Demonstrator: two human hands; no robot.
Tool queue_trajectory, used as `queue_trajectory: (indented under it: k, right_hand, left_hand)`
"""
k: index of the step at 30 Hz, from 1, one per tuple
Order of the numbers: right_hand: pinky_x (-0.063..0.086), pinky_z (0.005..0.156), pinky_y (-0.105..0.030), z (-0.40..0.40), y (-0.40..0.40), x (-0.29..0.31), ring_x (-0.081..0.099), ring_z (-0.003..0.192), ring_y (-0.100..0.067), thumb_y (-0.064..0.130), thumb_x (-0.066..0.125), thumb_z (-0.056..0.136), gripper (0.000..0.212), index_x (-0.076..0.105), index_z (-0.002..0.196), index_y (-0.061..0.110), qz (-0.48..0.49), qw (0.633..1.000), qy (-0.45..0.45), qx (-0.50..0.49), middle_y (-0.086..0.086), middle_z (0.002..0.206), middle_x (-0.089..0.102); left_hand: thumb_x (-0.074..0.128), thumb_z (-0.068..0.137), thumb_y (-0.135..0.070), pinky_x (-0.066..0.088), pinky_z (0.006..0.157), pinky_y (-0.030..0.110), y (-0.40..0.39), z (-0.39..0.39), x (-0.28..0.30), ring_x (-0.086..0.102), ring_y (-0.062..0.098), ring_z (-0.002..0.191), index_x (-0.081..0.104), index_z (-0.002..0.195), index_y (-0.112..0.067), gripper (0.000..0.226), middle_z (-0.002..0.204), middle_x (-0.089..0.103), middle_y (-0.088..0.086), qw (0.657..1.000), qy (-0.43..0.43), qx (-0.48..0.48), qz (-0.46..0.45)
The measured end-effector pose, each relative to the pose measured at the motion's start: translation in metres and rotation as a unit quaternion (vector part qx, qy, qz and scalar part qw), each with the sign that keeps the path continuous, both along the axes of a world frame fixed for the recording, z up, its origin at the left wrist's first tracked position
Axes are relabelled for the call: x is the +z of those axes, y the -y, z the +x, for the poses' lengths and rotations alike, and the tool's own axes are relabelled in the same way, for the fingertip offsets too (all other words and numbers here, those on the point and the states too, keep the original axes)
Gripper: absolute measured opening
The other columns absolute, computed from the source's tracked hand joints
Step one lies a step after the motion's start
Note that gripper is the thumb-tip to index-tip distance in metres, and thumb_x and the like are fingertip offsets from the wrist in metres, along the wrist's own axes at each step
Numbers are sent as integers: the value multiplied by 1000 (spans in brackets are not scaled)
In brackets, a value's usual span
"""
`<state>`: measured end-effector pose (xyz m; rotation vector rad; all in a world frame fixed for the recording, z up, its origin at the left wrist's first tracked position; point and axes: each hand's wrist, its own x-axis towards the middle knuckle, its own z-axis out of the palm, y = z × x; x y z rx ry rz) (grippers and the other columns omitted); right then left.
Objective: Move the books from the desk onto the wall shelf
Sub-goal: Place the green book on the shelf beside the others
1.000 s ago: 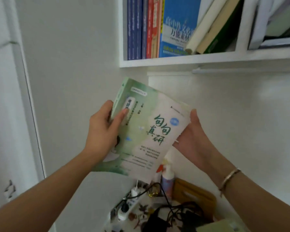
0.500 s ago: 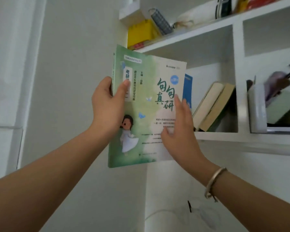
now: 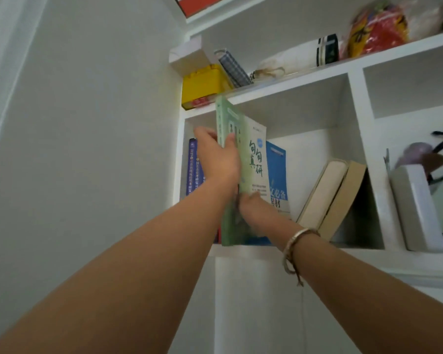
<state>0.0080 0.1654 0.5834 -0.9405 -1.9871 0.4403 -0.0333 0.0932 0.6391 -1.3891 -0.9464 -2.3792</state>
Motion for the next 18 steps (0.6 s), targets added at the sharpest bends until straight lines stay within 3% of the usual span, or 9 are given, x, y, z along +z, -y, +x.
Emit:
queue_trajectory:
  k: [2, 5, 7, 9, 11, 14, 18]
  right_hand:
    - [24, 115, -51, -8, -19, -5, 27, 140, -42, 38, 20, 101, 65, 4, 151, -1, -66, 997, -4, -39, -26, 153, 24]
    - [28, 113, -52, -11, -34, -7, 32, 138, -40, 42, 23, 99, 67, 5, 151, 3, -97, 993, -31, -67, -25, 152, 27]
    - [27, 114, -51, -15, -41, -5, 31, 139, -38, 38, 32, 99, 63, 15, 149, 6, -123, 988, -65, -64, -24, 152, 28]
    - [27, 114, -52, -18, -46, -1, 32, 137, -38, 40, 33, 95, 53, 35, 139, 11, -139, 981, -123, -49, -23, 150, 33]
    - [28, 113, -52, -18, -50, -1, 33, 136, -39, 40, 29, 89, 47, 50, 122, 13, -139, 974, -175, -23, -23, 148, 37]
    - [28, 114, -47, -9, -46, -1, 33, 137, -34, 35, 27, 96, 55, 32, 146, 12, -164, 951, -261, -7, -18, 148, 37]
    - [32, 111, -47, -11, -48, 3, 40, 129, -34, 39, 28, 97, 53, 37, 140, 9, -207, 925, -317, 25, -18, 140, 44]
  left_hand:
    - [45, 96, -5, 53, 55, 11, -22, 0, -9, 60, 12, 91, 30, 120, -19, 32, 112, 52, 3, 994, -83, -48, -43]
    - [39, 97, -5, 58, 84, 40, -46, -6, -28, 49, 21, 124, 16, 140, -39, 59, 143, 35, 1, 974, -208, -66, -67]
    - [39, 96, -11, 44, 103, 49, -56, -16, -39, 33, 18, 136, 7, 147, -40, 66, 152, 24, -5, 960, -271, 48, -47]
    - [37, 98, -20, 22, 116, 51, -64, -27, -44, 14, 14, 145, -1, 150, -35, 66, 159, 9, -9, 937, -301, 170, -46]
    - [30, 101, -28, 6, 118, 55, -70, -35, -47, -4, 16, 147, -11, 148, -37, 64, 160, -7, -11, 926, -301, 205, -94]
    - [23, 100, -42, -11, 114, 56, -78, -46, -46, -21, 22, 144, -21, 144, -41, 62, 156, -23, -14, 914, -280, 217, -198]
    - [12, 95, -58, -17, 112, 57, -91, -59, -49, -34, 22, 139, -29, 141, -38, 65, 151, -36, -11, 862, -278, 277, -320]
